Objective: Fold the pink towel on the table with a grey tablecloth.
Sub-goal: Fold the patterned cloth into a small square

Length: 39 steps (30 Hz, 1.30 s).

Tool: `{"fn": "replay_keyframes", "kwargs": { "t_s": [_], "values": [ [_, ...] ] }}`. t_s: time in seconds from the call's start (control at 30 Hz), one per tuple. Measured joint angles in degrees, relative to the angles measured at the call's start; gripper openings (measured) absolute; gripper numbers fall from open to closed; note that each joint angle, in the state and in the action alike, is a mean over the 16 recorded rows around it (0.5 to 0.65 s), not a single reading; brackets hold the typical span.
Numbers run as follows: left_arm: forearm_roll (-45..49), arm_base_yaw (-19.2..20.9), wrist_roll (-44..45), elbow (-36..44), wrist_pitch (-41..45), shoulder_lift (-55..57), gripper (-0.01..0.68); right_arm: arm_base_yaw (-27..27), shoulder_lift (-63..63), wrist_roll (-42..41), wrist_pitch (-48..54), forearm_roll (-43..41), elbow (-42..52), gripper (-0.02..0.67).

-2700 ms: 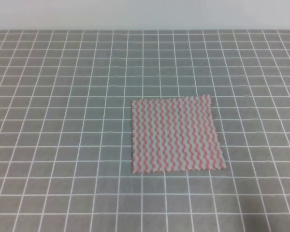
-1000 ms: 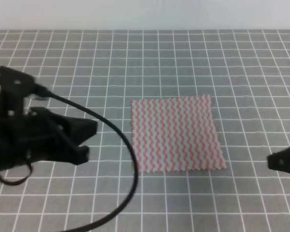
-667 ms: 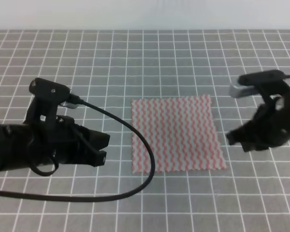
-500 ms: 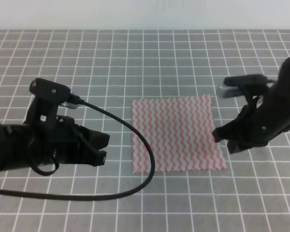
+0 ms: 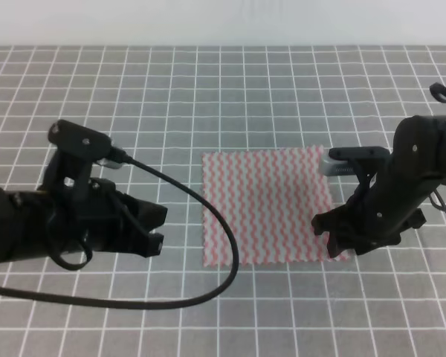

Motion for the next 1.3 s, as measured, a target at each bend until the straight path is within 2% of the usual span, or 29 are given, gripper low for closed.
{"fn": "replay_keyframes", "kwargs": {
  "t_s": [0.47,0.77,0.9,1.07,1.3],
  "values": [
    [0.0,0.0,1.7,0.0,-0.1,2.6,-0.003,0.0,0.7,0.2,-1.4,0.4,0.0,0.225],
    [-0.1,0.0,4.0,0.0,0.0,2.9,-0.002,0.0,1.5,0.2,-1.5,1.0,-0.1,0.246],
    [-0.1,0.0,5.2,0.0,0.1,2.9,0.007,0.0,1.7,0.2,-1.7,1.7,-0.1,0.232],
    [-0.1,0.0,7.1,0.0,0.3,2.9,0.059,-0.1,1.9,0.0,-1.6,2.5,-0.5,0.164],
    [0.0,-0.1,12.3,0.0,-0.1,3.2,0.192,-0.1,1.6,-1.4,-0.3,2.7,-3.7,0.049]
  ]
}}
